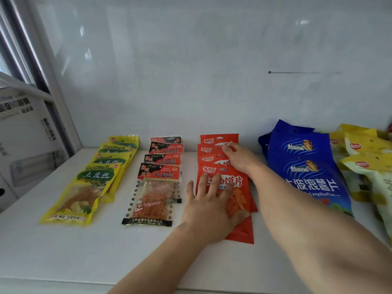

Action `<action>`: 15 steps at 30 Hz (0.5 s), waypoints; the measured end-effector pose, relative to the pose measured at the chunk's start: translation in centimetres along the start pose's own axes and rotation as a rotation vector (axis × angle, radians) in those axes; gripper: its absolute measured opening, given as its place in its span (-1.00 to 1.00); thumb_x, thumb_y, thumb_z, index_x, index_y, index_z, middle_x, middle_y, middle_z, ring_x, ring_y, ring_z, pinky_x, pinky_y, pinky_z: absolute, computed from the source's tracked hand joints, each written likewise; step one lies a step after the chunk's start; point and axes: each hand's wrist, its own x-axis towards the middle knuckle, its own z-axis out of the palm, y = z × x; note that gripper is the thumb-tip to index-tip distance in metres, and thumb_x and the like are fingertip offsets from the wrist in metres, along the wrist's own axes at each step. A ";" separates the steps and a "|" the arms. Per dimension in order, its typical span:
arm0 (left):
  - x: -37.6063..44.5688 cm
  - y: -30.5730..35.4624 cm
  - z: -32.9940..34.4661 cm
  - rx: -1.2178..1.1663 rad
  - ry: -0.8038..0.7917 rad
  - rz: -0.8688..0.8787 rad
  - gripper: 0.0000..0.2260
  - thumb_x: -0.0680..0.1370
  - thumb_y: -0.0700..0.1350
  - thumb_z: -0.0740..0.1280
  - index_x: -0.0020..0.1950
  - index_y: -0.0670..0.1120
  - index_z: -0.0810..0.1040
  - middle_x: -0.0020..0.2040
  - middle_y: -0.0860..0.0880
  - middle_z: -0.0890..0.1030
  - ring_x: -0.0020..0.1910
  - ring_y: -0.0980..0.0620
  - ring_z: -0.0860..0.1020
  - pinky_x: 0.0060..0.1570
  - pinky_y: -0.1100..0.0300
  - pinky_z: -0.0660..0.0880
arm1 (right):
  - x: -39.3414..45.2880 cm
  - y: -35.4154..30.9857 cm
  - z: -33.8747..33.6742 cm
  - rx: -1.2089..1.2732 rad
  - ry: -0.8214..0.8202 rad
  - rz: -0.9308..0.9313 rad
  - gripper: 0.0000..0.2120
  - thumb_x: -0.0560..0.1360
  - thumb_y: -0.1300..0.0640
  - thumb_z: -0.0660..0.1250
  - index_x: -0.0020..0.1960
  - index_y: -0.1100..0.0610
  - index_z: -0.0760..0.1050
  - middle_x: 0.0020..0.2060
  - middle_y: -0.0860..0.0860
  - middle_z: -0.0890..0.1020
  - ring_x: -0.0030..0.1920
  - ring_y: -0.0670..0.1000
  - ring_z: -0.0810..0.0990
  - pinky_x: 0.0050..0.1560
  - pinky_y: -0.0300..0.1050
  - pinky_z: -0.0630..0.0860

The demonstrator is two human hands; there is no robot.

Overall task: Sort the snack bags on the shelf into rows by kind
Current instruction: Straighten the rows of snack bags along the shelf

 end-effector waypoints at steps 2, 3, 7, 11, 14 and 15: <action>0.2 0.0 -0.1 0.000 -0.005 -0.012 -0.27 0.53 0.47 -0.12 0.62 0.16 -0.09 0.65 -0.01 -0.10 0.60 -0.16 -0.22 0.50 -0.29 -0.25 | 0.4 0.1 0.2 0.016 -0.006 0.016 -0.43 0.60 -0.34 0.03 0.44 -0.02 0.36 0.25 0.05 0.58 0.10 0.07 0.65 0.17 0.09 0.59; 0.3 -0.1 -0.1 -0.004 -0.010 -0.017 -0.27 0.54 0.47 -0.12 0.62 0.16 -0.09 0.65 -0.01 -0.10 0.60 -0.16 -0.21 0.50 -0.30 -0.24 | 0.5 0.1 0.4 0.017 -0.007 0.024 -0.40 0.58 -0.36 0.02 0.43 -0.02 0.38 0.24 0.05 0.58 0.10 0.07 0.64 0.19 0.12 0.57; 1.1 -0.6 0.2 -0.033 -0.017 -0.039 -0.29 0.54 0.47 -0.11 0.61 0.17 -0.09 0.65 0.00 -0.11 0.61 -0.15 -0.21 0.50 -0.32 -0.19 | 0.6 0.0 1.2 -0.028 -0.014 0.037 -0.21 0.43 -0.53 -0.07 0.44 -0.08 0.37 0.28 0.02 0.57 0.19 0.10 0.60 0.26 0.16 0.52; 1.7 -1.2 0.5 -0.054 -0.004 -0.046 -0.30 0.54 0.46 -0.09 0.61 0.19 -0.06 0.65 0.02 -0.10 0.61 -0.14 -0.19 0.50 -0.30 -0.10 | 0.9 0.3 2.4 -0.151 0.036 0.068 -0.22 0.46 -0.51 -0.07 0.54 -0.11 0.23 0.47 0.03 0.39 0.41 0.19 0.41 0.39 0.22 0.37; 1.8 -1.4 0.6 -0.081 -0.014 -0.044 -0.31 0.55 0.45 -0.07 0.61 0.20 -0.05 0.64 0.02 -0.10 0.60 -0.13 -0.17 0.52 -0.25 -0.06 | 0.9 0.6 2.7 -0.275 0.081 0.084 -0.31 0.53 -0.45 -0.06 0.53 -0.12 0.24 0.48 0.05 0.35 0.44 0.23 0.32 0.41 0.25 0.28; 1.8 -1.3 0.7 -0.087 -0.015 -0.046 -0.32 0.55 0.45 -0.07 0.61 0.21 -0.05 0.64 0.03 -0.10 0.60 -0.13 -0.17 0.52 -0.24 -0.06 | 0.8 0.7 2.7 -0.288 0.085 0.088 -0.32 0.54 -0.44 -0.07 0.53 -0.13 0.24 0.47 0.05 0.36 0.44 0.24 0.31 0.40 0.26 0.27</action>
